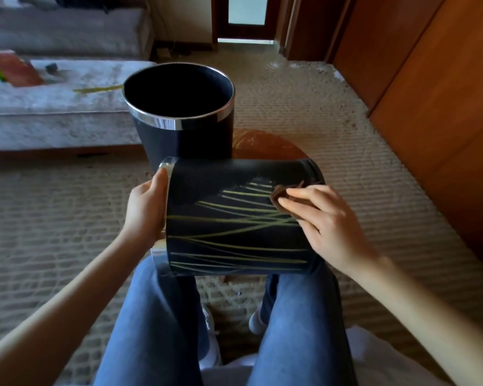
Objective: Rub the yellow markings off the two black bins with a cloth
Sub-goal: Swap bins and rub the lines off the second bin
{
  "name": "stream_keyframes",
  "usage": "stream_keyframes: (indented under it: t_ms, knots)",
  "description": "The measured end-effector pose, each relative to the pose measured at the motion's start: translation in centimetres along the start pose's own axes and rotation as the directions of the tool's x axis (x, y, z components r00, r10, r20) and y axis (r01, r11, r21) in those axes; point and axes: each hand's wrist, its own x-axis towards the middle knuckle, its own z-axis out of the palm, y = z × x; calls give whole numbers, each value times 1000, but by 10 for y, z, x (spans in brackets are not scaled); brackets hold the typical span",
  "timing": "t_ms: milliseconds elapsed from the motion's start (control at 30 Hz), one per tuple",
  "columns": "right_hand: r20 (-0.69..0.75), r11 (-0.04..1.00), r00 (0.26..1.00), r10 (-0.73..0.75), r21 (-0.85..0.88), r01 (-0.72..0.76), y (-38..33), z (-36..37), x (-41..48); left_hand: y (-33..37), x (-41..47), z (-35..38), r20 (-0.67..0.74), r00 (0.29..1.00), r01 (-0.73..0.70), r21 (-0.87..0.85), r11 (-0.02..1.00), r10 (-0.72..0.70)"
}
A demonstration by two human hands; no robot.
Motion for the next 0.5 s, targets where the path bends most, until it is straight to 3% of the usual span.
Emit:
stream_keyframes:
  t_ms: [133,267,333,500]
  knots:
    - [33,1000,999,-5,14,4,12,7,34,-6,-1,-5,15,999,-45,4,999,45]
    - [304,983,935,181,-22,-183,40,16,105,-2,-7,-4,19,998,-64,18,998,64]
    - [368,981,910,191,-52,-185,43,21,117,-1,-6,-4,6,999,-43,15,999,43]
    - [88,999,996,-4,-37,8,-3,8,45,6,-1,2,25,999,-26,9,1000,26]
